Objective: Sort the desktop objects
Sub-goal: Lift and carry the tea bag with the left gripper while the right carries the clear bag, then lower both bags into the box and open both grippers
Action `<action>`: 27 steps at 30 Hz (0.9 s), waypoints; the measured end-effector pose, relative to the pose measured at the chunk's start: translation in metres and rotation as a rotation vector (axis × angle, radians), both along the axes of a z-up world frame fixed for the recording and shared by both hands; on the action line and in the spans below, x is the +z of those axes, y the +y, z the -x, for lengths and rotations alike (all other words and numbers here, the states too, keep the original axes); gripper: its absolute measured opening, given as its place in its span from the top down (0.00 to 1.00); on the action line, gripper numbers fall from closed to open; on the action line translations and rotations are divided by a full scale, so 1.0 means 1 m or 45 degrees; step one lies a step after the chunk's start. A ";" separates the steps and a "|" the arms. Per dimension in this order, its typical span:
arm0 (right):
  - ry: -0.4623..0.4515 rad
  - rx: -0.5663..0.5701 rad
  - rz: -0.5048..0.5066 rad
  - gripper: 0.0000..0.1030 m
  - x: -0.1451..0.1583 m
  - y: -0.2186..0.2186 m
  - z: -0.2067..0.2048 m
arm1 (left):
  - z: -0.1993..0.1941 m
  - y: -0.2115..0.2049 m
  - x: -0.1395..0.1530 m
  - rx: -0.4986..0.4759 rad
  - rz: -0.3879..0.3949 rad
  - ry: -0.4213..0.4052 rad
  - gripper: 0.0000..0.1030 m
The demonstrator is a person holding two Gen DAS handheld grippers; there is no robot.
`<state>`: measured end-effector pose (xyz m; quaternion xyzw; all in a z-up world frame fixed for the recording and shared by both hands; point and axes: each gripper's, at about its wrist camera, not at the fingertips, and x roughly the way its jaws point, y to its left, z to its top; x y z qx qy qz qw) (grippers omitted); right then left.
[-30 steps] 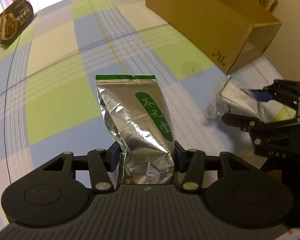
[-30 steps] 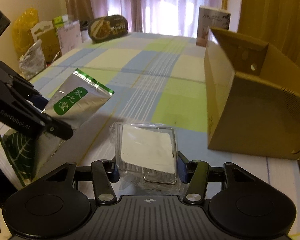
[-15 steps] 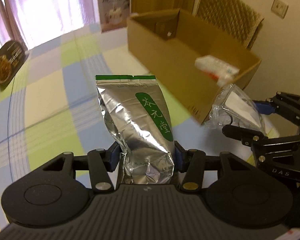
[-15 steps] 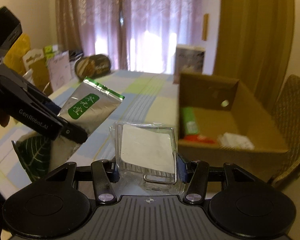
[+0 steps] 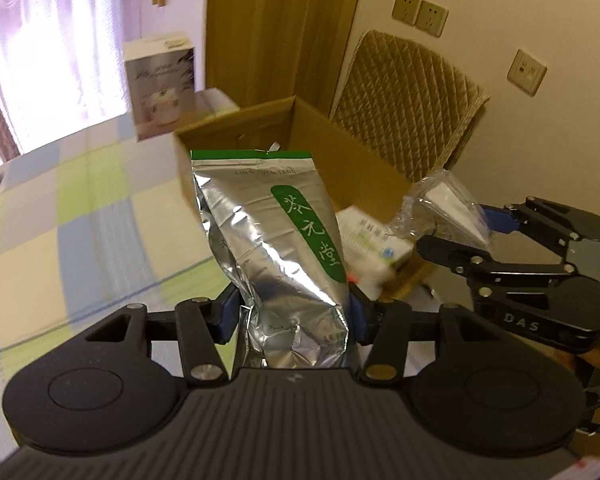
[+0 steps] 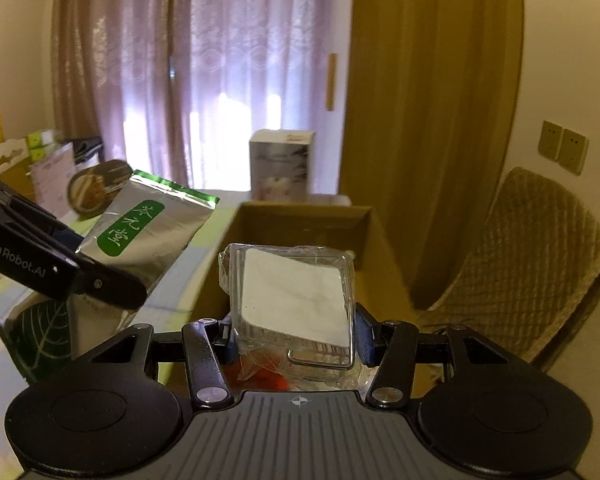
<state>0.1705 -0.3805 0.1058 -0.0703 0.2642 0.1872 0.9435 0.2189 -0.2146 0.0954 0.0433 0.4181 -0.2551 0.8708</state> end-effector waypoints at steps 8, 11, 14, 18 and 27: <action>0.025 -0.066 -0.027 0.52 -0.007 -0.023 -0.053 | -0.046 -0.043 -0.010 0.038 0.039 0.044 0.54; 0.048 -0.077 -0.022 0.52 -0.012 -0.028 -0.068 | -0.061 -0.054 -0.017 0.061 0.056 0.064 0.54; 0.066 -0.087 -0.021 0.52 -0.018 -0.031 -0.083 | -0.074 -0.059 -0.024 0.092 0.091 0.091 0.54; 0.089 -0.097 -0.027 0.52 -0.028 -0.033 -0.092 | -0.085 -0.063 -0.032 0.113 0.098 0.107 0.54; 0.132 -0.107 -0.020 0.52 -0.045 -0.035 -0.104 | -0.096 -0.067 -0.052 0.152 0.113 0.145 0.54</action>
